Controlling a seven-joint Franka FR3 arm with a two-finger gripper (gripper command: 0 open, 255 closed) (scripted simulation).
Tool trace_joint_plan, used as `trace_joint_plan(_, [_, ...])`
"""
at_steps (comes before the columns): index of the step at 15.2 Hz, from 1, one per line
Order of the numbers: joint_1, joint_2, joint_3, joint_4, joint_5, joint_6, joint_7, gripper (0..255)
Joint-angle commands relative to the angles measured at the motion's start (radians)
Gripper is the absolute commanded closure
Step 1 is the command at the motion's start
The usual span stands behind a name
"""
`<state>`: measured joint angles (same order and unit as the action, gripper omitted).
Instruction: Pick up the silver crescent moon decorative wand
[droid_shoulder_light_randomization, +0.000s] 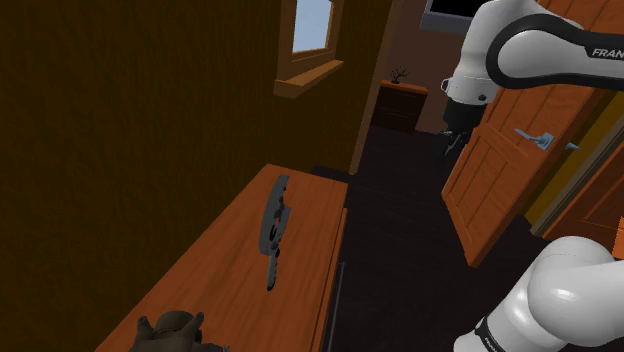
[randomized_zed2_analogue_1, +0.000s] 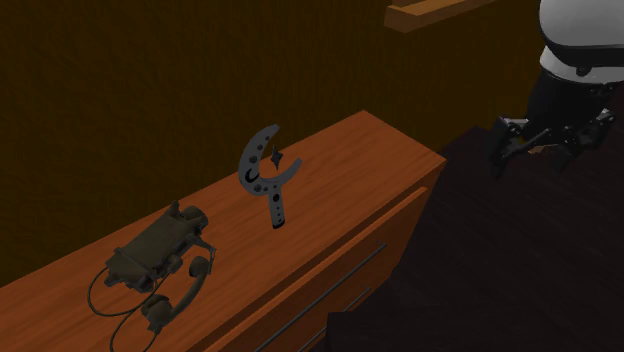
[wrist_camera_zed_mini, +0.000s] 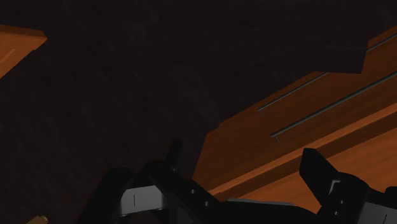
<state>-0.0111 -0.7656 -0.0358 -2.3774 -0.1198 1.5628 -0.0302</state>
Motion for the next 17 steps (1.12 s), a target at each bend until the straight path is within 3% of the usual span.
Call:
trace_joint_plan(1, [0.000,0.000,0.000,0.000,0.000,0.000,0.000,0])
trace_joint_plan(9, [0.026,0.036,0.171,0.015,0.182,0.024,0.313,0])
trace_joint_plan(17, [0.031,0.165,0.339,0.117,0.322,0.094,0.619,0])
